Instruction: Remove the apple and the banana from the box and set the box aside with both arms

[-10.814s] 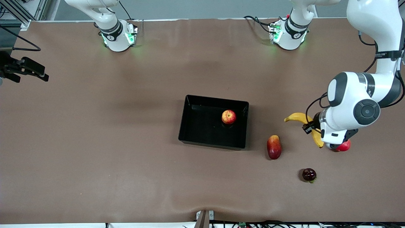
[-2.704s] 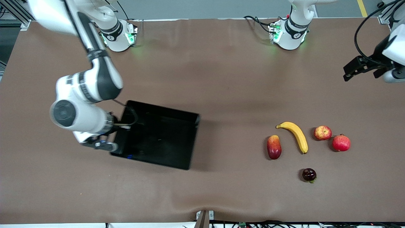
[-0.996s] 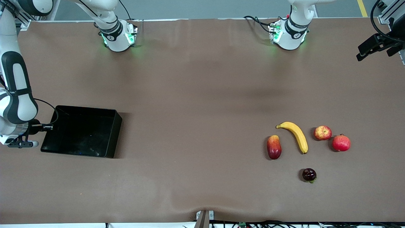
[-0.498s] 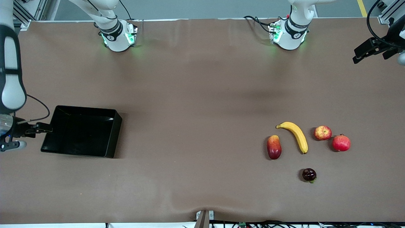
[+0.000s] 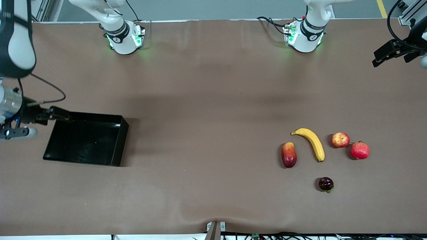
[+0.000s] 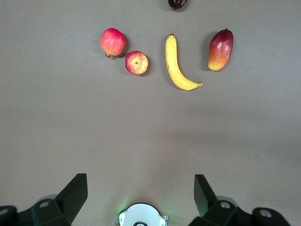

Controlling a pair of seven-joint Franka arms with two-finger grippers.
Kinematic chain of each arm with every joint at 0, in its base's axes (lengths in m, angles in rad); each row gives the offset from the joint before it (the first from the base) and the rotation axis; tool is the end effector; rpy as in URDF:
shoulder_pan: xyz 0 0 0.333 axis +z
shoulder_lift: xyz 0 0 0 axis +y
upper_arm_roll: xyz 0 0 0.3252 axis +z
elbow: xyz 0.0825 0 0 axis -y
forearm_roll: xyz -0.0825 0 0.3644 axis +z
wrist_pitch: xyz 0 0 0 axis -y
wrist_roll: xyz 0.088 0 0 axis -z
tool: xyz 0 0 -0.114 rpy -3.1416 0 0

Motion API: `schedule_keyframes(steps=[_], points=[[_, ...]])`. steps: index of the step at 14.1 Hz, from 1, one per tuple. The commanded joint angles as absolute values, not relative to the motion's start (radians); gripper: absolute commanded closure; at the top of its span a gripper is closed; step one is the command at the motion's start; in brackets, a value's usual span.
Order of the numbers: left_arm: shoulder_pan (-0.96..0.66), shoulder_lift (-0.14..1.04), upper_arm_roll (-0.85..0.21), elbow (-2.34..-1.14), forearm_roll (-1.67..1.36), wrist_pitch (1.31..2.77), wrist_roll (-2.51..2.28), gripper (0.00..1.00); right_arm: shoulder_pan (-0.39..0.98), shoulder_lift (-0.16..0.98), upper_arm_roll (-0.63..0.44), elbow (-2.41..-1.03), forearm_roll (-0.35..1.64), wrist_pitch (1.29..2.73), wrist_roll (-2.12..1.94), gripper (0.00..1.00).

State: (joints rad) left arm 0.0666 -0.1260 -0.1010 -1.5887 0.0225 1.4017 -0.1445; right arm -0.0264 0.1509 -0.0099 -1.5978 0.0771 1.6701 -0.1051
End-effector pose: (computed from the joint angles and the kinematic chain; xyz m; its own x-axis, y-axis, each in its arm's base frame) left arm 0.4751 -0.0174 0.6679 0.9918 0.1152 -0.0558 0.1128 -0.9927 -0.0435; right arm 0.5824 -0.0127 0.5386 0.9956 0.0609 -0.0706 0.0551 -0.9951 -0.0822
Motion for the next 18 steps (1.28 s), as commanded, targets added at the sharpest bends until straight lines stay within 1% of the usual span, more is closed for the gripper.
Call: schedule_keyframes(steps=[1,4,6,8,18], points=[[0.072,-0.089,-0.103,-1.555,0.006,1.391,-0.129,0.0,0.005,0.043,-0.017,-1.641,0.071,1.59,-0.009,0.0],[0.072,-0.097,-0.104,-1.554,0.005,1.39,-0.127,0.0,-0.003,-0.014,-0.021,-1.638,0.051,1.549,-0.006,0.0],[0.069,-0.097,-0.104,-1.552,0.005,1.391,-0.129,0.0,-0.008,-0.053,-0.026,-1.632,0.025,1.493,-0.009,0.0],[0.074,-0.094,-0.106,-1.523,-0.015,1.391,-0.127,0.0,-0.009,-0.092,-0.028,-1.632,0.023,1.453,-0.002,0.0],[0.069,-0.092,-0.104,-1.505,-0.028,1.39,-0.13,0.0,-0.023,-0.083,-0.028,-1.601,0.031,1.434,0.08,0.0]])
